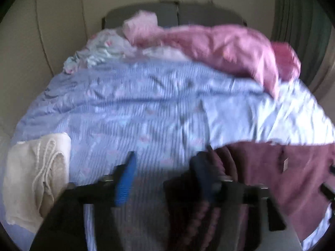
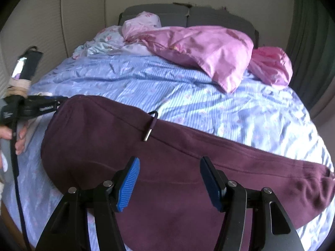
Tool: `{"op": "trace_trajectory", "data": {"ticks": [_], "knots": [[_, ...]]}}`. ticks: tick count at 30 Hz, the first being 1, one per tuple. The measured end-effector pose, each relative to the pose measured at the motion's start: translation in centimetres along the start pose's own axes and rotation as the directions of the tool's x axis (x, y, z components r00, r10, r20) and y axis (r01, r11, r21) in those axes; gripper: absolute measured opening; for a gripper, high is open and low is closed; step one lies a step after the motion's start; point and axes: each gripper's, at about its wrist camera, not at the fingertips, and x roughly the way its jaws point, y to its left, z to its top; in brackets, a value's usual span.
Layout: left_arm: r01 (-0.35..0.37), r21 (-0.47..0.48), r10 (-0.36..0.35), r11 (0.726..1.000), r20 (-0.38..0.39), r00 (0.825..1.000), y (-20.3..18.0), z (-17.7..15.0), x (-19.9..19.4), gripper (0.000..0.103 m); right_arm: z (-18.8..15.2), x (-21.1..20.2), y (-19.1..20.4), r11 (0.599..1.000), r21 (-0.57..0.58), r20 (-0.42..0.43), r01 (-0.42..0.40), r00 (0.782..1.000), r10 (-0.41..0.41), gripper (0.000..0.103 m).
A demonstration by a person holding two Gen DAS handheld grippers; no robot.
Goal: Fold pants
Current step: 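Release the waistband with the left tool and grasp the cuff end with the right tool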
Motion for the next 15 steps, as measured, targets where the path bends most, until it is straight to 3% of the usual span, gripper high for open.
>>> {"op": "trace_trajectory", "data": {"ticks": [2, 4, 7, 9, 11, 13, 14, 15], "knots": [[0.081, -0.014, -0.081, 0.997, -0.005, 0.997, 0.2, 0.4, -0.7, 0.077, 0.0, -0.4, 0.0, 1.000, 0.003, 0.008, -0.014, 1.000, 0.014, 0.061], [0.153, -0.031, -0.154, 0.988, -0.063, 0.986, -0.3, 0.8, -0.2, 0.077, 0.1, -0.8, 0.1, 1.000, 0.003, 0.015, -0.024, 1.000, 0.024, 0.061], [0.159, -0.025, -0.161, 0.987, -0.092, 0.983, -1.0, 0.4, 0.3, 0.077, 0.4, -1.3, 0.6, 1.000, -0.017, 0.034, -0.023, 0.999, 0.024, 0.061], [0.171, -0.033, -0.174, 0.985, -0.153, 0.973, -1.4, 0.1, 1.9, 0.074, 0.4, -1.4, 0.8, 0.999, -0.023, 0.040, -0.026, 0.999, 0.027, 0.061], [0.209, -0.063, -0.217, 0.976, -0.183, 0.959, -1.5, -0.6, 2.6, 0.058, 0.3, -1.4, 0.9, 0.999, -0.025, 0.041, -0.033, 0.999, 0.034, 0.061], [0.263, -0.116, -0.280, 0.958, -0.183, 0.942, -1.5, -0.9, 3.0, 0.032, 0.3, -1.4, 0.9, 0.999, -0.029, 0.038, -0.027, 0.999, 0.028, 0.061], [0.284, -0.152, -0.310, 0.947, -0.189, 0.932, -1.4, -1.0, 3.2, 0.031, 0.3, -1.3, 0.9, 0.999, -0.028, 0.039, -0.027, 0.999, 0.028, 0.061], [0.278, -0.163, -0.306, 0.947, -0.186, 0.934, -1.4, -1.0, 3.2, 0.023, 0.4, -1.3, 0.8, 0.999, -0.024, 0.037, -0.026, 0.999, 0.027, 0.061]]}}
